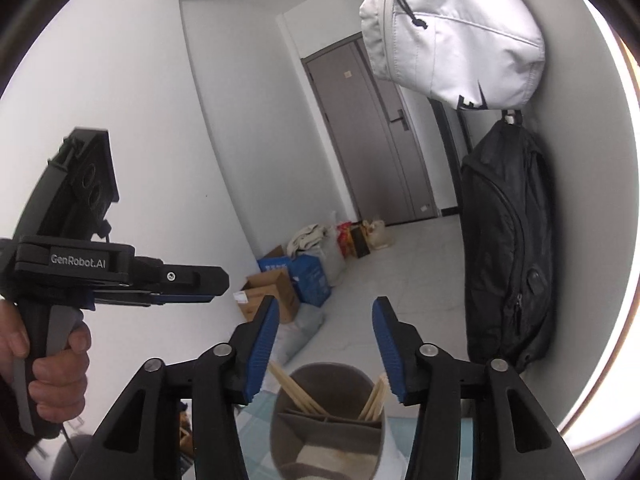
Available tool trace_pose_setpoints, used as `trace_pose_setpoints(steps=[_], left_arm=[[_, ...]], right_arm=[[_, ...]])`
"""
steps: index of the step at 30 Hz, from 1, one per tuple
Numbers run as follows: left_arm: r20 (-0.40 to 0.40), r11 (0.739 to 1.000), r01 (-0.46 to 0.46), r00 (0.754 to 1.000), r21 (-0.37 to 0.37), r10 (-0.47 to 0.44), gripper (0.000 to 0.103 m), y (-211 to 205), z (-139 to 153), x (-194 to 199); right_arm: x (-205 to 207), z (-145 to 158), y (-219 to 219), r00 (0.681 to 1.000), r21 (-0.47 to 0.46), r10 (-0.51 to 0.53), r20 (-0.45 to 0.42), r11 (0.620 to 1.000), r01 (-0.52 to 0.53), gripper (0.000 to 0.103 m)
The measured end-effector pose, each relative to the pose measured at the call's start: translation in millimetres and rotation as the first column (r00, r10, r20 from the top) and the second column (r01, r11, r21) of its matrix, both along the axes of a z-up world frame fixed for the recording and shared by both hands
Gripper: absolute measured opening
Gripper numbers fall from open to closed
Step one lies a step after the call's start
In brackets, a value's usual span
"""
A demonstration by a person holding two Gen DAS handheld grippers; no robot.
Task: Organize utensils
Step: 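Open both grippers to drop the chopsticks into the holder, then withdraw both open grippers from the holder toward the chopstick pile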
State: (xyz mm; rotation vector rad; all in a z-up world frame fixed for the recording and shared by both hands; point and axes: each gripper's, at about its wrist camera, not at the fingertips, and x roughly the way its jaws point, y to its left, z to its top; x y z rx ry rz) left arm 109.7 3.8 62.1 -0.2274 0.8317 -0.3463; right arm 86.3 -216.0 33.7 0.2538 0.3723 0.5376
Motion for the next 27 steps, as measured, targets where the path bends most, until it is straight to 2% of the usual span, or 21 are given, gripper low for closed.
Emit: trace_pose_setpoints(steps=[1,3,5,7,13,15,17,18,27], left_arm=[[0.003,1.000,-0.012,1.000,0.012,0.012,0.039,1.0,0.8,-2.9],[0.014,0.999,-0.031,0.999,0.033,0.030,0.043,1.3,1.5,-9.6],[0.030,0.998,-0.057,0.998,0.040,0.055,0.052,3.3,2.6,-18.4],[0.039,0.996,-0.077,0.996,0.039,0.076,0.056,5.3,2.9,-25.3],[0.064,0.991,-0.118,0.991,0.060,0.114,0.056,8.5,1.1,-44.3],[0.073,0.989,-0.134,0.989,0.066,0.129,0.058,9.2,-1.0,-52.0],[0.079,0.987,-0.143,0.987,0.067,0.138,0.068,10.5,-2.9,-59.2],[0.084,0.986,-0.149,0.986,0.070,0.143,0.070,11.1,-4.4,-62.6],[0.097,0.981,-0.179,0.980,0.078,0.172,0.072,17.1,-24.1,-85.7]], right_arm=[[-4.1,2.0,-3.0,1.000,0.004,-0.007,-0.001,1.000,0.007,0.065],[-14.3,6.0,-7.8,1.000,0.003,-0.011,0.002,1.000,0.011,0.066],[-22.1,10.2,-10.9,1.000,-0.004,-0.022,0.002,1.000,0.022,0.073],[-30.9,14.1,-14.1,1.000,-0.003,-0.028,0.004,1.000,0.028,0.078],[-59.4,23.9,-15.9,0.999,-0.015,-0.029,0.017,0.999,0.029,0.093],[-67.1,25.7,-14.5,0.999,-0.020,-0.024,0.022,0.999,0.025,0.095],[-75.0,26.5,-12.5,1.000,-0.024,-0.018,0.024,1.000,0.019,0.098],[-79.6,26.5,-11.1,1.000,-0.027,-0.016,0.027,1.000,0.016,0.098],[-103.9,15.9,-0.3,1.000,-0.057,-0.003,0.016,0.998,0.004,0.103]])
